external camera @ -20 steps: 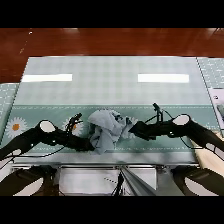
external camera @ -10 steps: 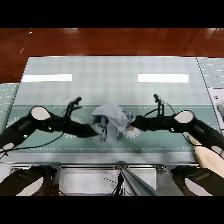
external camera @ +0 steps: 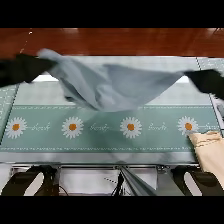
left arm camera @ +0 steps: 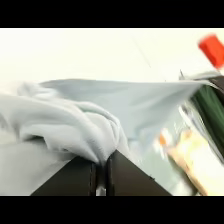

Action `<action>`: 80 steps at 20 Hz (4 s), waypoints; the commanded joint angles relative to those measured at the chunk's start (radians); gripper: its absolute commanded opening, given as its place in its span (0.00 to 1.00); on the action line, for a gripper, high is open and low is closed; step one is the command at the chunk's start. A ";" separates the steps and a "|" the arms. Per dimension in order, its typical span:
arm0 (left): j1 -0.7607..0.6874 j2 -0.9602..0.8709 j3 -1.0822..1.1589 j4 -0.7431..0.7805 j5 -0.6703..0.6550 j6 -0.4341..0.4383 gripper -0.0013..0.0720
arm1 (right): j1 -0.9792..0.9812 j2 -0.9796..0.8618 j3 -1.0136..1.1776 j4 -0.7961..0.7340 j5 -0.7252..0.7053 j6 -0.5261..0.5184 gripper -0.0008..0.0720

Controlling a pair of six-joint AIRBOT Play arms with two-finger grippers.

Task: Fold the shirts.

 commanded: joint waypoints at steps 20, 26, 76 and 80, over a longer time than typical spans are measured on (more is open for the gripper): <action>0.089 0.095 0.462 0.243 -0.570 -0.362 0.06 | -0.068 -0.051 0.737 -0.572 0.566 0.130 0.04; 0.089 0.074 -0.034 0.233 -0.332 -0.233 0.06 | -0.068 -0.402 0.737 -0.478 0.579 0.045 0.04; -0.109 -0.745 -0.451 0.195 0.058 0.029 0.06 | -0.406 -0.739 0.148 -0.352 0.467 -0.204 0.82; -0.103 -0.698 -0.451 0.197 0.023 0.043 0.06 | -0.405 -0.728 -0.060 -0.203 0.399 -0.266 0.81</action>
